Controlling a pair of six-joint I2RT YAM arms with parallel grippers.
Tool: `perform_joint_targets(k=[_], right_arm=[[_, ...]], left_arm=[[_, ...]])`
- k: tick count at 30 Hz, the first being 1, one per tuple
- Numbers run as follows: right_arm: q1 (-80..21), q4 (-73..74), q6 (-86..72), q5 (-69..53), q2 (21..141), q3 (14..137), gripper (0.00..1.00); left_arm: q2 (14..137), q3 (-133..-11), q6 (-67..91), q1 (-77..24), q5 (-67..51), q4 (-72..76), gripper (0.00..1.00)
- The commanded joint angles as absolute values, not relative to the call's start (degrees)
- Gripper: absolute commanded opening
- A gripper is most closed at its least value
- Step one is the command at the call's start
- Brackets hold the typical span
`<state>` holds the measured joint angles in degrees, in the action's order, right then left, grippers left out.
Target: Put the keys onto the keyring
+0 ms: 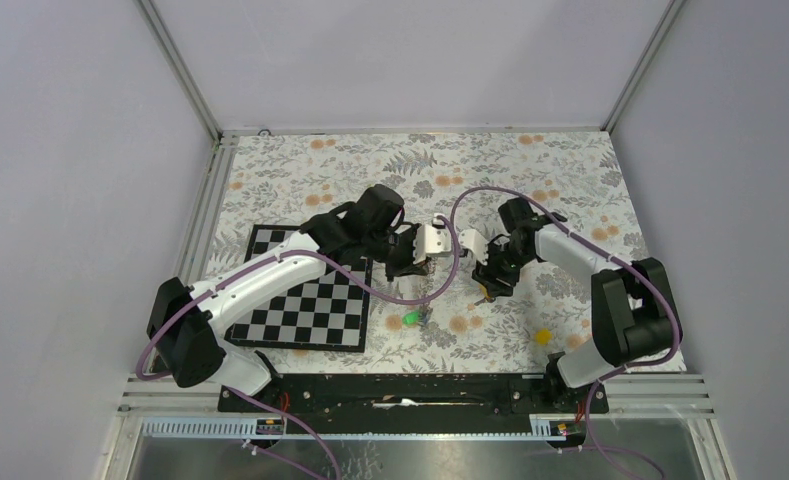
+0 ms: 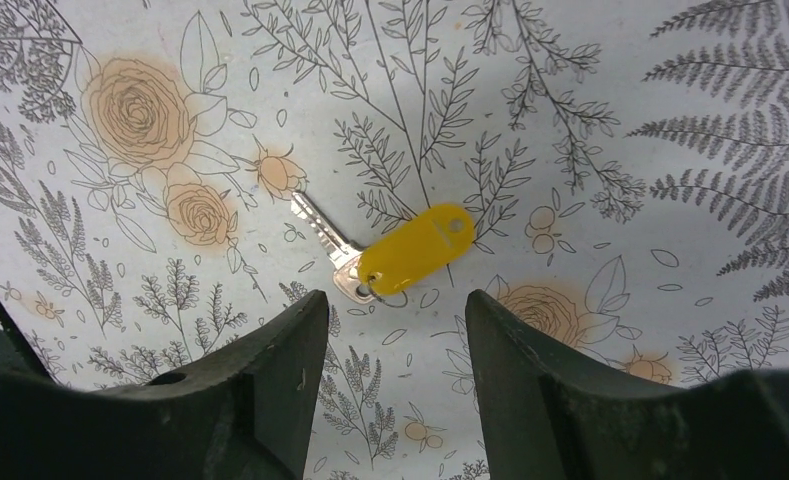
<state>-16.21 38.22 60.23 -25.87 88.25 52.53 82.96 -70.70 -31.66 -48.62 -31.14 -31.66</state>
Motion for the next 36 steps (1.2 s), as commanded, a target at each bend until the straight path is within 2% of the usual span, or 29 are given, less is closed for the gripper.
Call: perform_joint_targets(k=[1, 7, 12, 25, 30, 36], right_arm=[[-18.53, 37.32, 61.87, -22.31, 89.35, 51.60, 0.59], [-20.61, 37.43, 61.29, -21.02, 91.17, 52.12, 0.52], [-21.25, 38.43, 60.85, -19.92, 93.18, 53.12, 0.32], [-21.27, 40.44, 54.83, -20.25, 92.28, 54.94, 0.18], [-21.27, 41.54, 51.35, -23.76, 91.86, 54.84, 0.00], [-21.27, 41.56, 44.78, -27.25, 92.53, 55.36, 0.00]], left_arm=[[79.90, -72.51, -32.76, -48.25, -33.61, -29.62, 0.00], [79.46, -72.34, -32.64, -48.25, -33.38, -29.62, 0.00], [79.28, -72.20, -32.67, -48.25, -33.23, -29.62, 0.00], [78.88, -72.04, -32.57, -48.18, -33.38, -29.62, 0.00], [78.80, -72.04, -32.47, -48.23, -33.50, -29.62, 0.00], [78.34, -71.90, -32.36, -48.25, -33.58, -29.62, 0.00]])
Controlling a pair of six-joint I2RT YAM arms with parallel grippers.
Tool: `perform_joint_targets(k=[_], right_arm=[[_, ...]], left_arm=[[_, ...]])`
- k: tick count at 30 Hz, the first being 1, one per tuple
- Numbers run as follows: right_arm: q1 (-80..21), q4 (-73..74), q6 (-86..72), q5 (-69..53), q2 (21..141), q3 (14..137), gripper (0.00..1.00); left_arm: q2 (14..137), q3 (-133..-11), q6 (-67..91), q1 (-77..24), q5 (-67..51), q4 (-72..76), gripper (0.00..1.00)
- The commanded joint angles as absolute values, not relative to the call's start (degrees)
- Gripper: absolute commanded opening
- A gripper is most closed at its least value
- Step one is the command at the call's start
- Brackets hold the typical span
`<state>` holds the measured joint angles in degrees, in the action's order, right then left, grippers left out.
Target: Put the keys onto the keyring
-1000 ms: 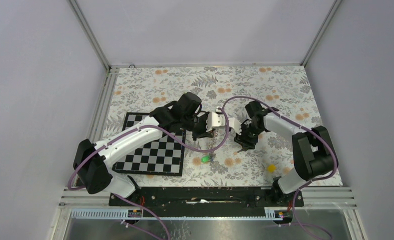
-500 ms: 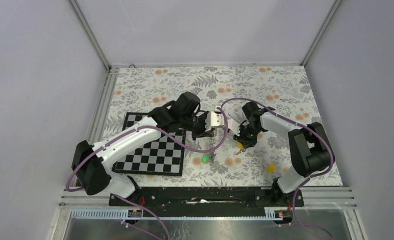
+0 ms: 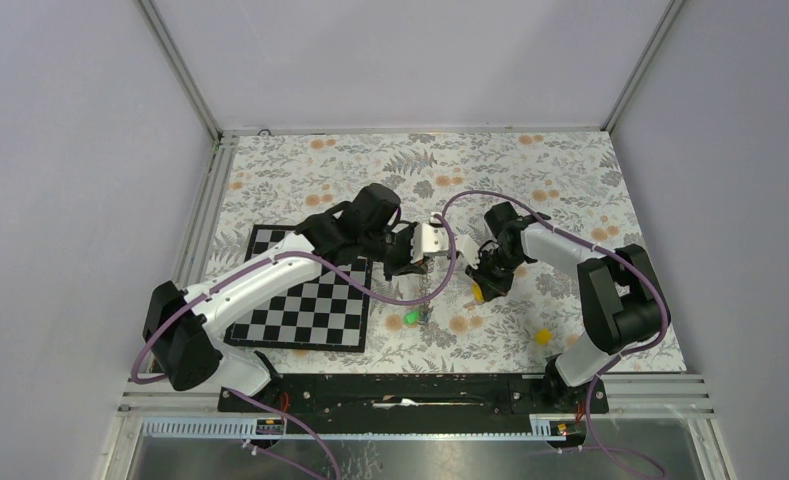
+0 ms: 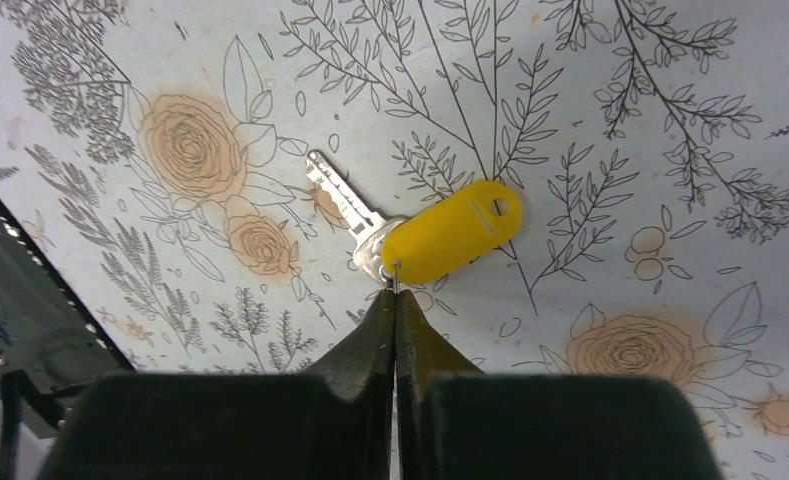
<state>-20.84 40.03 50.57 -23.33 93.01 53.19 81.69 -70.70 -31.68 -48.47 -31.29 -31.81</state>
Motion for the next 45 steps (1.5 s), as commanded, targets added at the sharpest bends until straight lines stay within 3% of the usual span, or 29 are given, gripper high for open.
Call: perform_joint_targets(k=[1, 11, 25, 40, 45], right_arm=[[-21.27, 41.53, 43.32, -27.71, 92.49, 55.56, 0.00], [-17.25, 38.85, 29.83, -22.28, 92.52, 55.97, 0.00], [-8.07, 44.68, 31.92, -3.93, 81.40, 56.17, 0.00], [-21.05, 37.45, 23.15, 1.80, 90.51, 54.07, 0.00], [-21.97, 37.97, 21.10, -5.56, 93.81, 55.74, 0.10]], left_arm=[[78.24, -71.85, -32.38, -48.25, -33.63, -29.62, 0.00], [77.84, -71.81, -32.21, -48.23, -33.96, -29.62, 0.00], [79.27, -73.35, -31.55, -48.25, -33.94, -29.62, 0.00], [79.34, -73.59, -30.76, -48.24, -32.66, -29.62, 0.00], [78.86, -73.41, -30.66, -48.25, -32.36, -29.62, 0.00]])
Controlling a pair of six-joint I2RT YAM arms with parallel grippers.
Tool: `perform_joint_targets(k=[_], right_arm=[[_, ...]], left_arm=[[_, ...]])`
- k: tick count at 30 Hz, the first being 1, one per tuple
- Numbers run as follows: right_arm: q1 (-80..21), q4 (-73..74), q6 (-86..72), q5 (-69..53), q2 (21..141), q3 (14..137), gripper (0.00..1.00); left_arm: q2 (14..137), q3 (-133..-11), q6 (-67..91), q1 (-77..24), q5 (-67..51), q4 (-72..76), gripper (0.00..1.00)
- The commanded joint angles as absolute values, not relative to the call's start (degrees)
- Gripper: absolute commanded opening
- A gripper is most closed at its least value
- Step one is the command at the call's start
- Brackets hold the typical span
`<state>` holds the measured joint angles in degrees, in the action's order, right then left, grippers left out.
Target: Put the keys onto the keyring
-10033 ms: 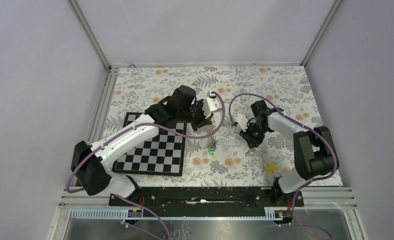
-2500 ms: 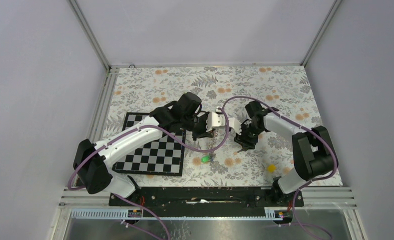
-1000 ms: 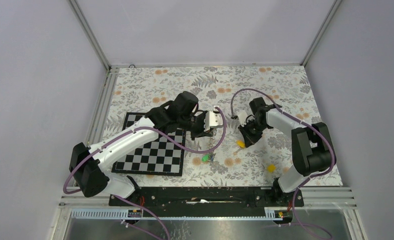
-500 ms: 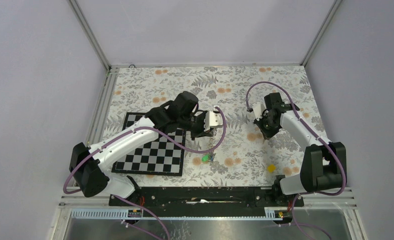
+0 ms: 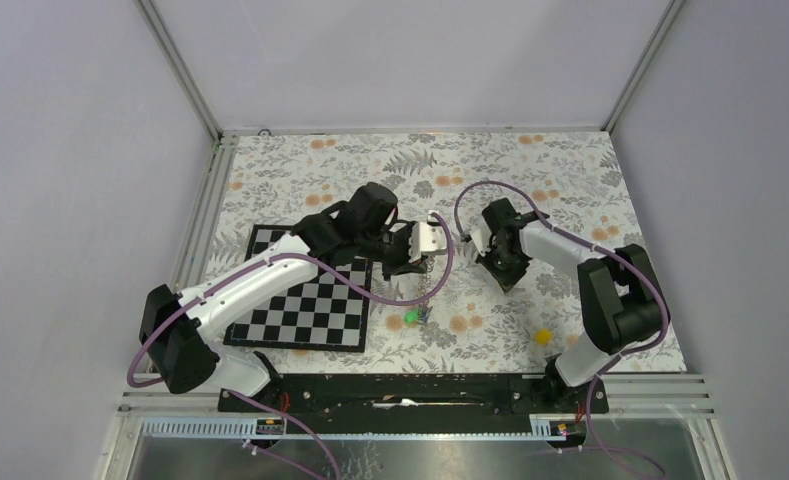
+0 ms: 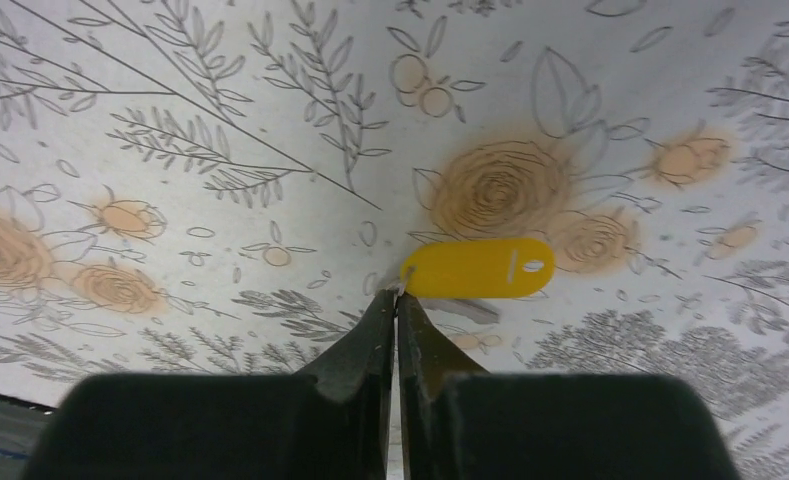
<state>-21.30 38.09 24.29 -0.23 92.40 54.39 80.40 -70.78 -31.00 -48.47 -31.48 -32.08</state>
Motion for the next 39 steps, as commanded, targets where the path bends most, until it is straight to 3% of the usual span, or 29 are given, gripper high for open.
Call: perform_joint_targets(k=[1, 7, 14, 20, 39], right_arm=[[-21.97, 38.17, 20.91, -7.20, 94.08, 56.07, 0.12], [-21.97, 39.24, 20.91, -15.39, 94.59, 56.54, 0.20], [-21.97, 38.78, 21.80, -15.93, 94.51, 56.86, 0.29], [-21.64, 38.92, 22.29, -17.11, 92.49, 57.39, 0.45], [-18.46, 37.19, 27.88, -17.49, 91.30, 56.06, 0.45]], left_arm=[[78.80, -73.46, -30.63, -48.24, -32.35, -29.62, 0.00], [78.48, -72.96, -30.84, -48.25, -32.11, -29.62, 0.00], [77.92, -72.39, -31.09, -48.25, -31.95, -29.62, 0.00], [77.78, -72.25, -31.29, -48.25, -31.79, -29.62, 0.00], [78.39, -72.47, -31.55, -48.23, -31.53, -29.62, 0.00]])
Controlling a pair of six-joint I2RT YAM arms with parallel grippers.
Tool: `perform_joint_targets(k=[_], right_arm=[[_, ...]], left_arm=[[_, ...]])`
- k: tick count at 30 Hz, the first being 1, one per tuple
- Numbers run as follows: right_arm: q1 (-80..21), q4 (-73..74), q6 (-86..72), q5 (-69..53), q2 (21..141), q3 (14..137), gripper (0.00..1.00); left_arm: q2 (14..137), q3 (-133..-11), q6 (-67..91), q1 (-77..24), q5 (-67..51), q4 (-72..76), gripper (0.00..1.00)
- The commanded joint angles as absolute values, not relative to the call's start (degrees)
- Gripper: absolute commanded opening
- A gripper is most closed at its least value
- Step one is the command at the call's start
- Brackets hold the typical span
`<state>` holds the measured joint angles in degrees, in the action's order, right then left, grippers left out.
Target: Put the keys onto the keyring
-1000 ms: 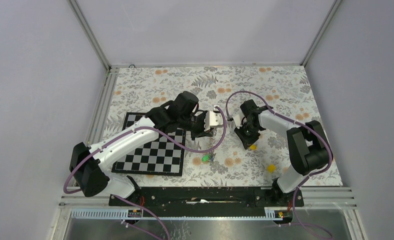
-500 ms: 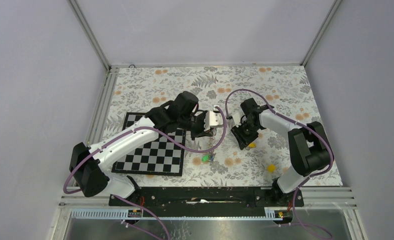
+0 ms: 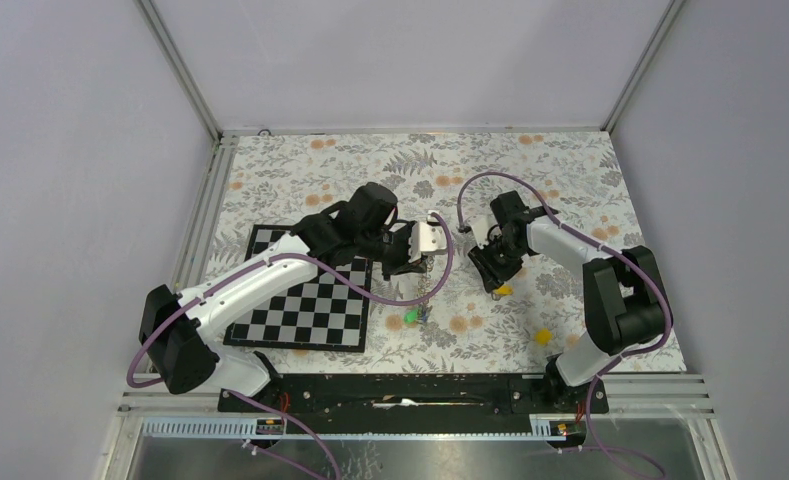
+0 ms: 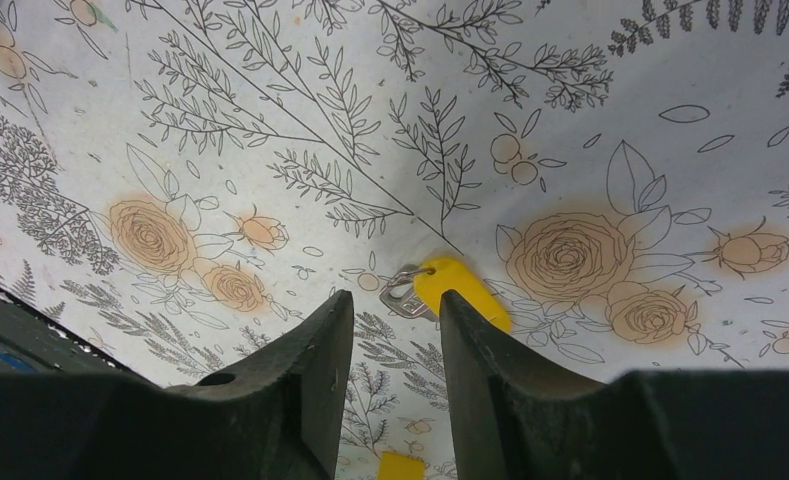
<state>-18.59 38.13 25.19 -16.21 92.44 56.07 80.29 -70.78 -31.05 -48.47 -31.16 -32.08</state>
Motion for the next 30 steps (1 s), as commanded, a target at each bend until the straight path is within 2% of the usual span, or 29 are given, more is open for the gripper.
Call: perform_joint_targets(k=[1, 8, 20, 30], right_arm=[[-18.46, 36.99, 28.39, -17.42, 91.52, 55.93, 0.45], [-18.46, 37.57, 34.39, -17.46, 92.79, 56.34, 0.45], [-17.84, 44.30, 58.08, -22.10, 93.69, 59.06, 0.46], [-17.84, 49.38, 65.60, -23.59, 99.93, 65.02, 0.49]], left_arm=[[78.46, -72.43, -31.51, -48.23, -31.52, -29.62, 0.00], [78.49, -72.65, -31.46, -48.21, -31.61, -29.62, 0.00], [78.44, -72.67, -32.12, -48.25, -31.32, -29.66, 0.00], [79.75, -73.69, -35.68, -48.25, -30.80, -32.43, 0.00]])
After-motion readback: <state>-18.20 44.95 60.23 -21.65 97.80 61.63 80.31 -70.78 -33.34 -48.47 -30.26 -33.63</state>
